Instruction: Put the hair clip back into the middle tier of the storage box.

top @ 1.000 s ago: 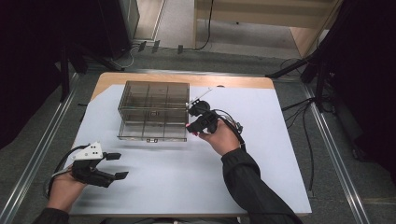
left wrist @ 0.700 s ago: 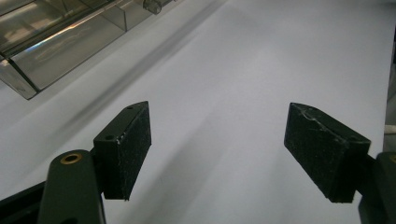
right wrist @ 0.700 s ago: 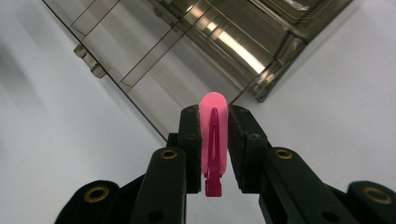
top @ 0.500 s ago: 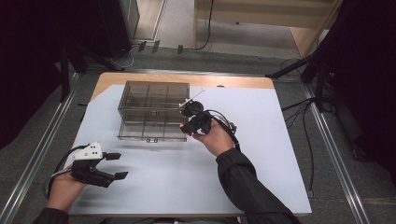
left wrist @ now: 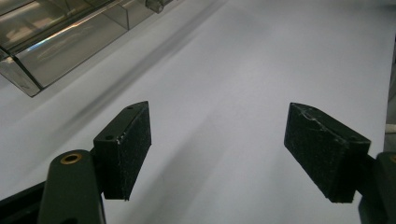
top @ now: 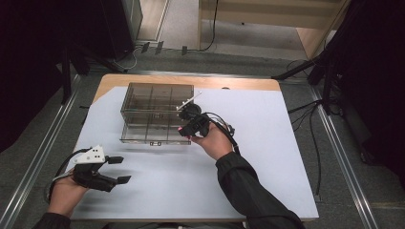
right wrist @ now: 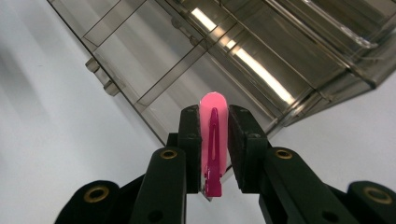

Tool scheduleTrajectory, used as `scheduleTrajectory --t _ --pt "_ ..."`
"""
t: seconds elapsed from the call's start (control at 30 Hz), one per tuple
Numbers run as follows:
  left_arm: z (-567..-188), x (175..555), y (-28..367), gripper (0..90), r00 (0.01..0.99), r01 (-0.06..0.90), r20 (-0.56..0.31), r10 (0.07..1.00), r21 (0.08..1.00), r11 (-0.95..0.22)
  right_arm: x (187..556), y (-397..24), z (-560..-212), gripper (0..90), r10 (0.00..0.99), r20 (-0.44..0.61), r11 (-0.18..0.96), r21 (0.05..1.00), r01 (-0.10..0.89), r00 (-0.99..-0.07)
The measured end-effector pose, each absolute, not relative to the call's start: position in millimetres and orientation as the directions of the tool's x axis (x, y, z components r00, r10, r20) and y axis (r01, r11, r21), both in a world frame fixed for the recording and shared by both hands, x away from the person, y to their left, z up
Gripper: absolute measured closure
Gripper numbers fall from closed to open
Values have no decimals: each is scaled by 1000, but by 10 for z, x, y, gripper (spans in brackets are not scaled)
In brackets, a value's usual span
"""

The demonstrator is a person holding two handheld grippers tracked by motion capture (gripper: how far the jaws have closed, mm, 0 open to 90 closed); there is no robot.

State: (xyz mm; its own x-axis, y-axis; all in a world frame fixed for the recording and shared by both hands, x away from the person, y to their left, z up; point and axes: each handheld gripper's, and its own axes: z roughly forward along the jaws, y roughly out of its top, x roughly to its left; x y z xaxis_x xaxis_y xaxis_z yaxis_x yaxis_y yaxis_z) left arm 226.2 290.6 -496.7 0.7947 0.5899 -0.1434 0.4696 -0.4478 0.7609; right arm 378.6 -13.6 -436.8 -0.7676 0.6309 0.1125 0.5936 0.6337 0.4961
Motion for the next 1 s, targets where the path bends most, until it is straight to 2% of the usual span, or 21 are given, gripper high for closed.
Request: scheduleTrajectory --t 1.0 --pt "-4963 2256 2917 239 792 470 -143 593 763 -444 3882 9 -4582 766 629 111 655 458 601 -770"
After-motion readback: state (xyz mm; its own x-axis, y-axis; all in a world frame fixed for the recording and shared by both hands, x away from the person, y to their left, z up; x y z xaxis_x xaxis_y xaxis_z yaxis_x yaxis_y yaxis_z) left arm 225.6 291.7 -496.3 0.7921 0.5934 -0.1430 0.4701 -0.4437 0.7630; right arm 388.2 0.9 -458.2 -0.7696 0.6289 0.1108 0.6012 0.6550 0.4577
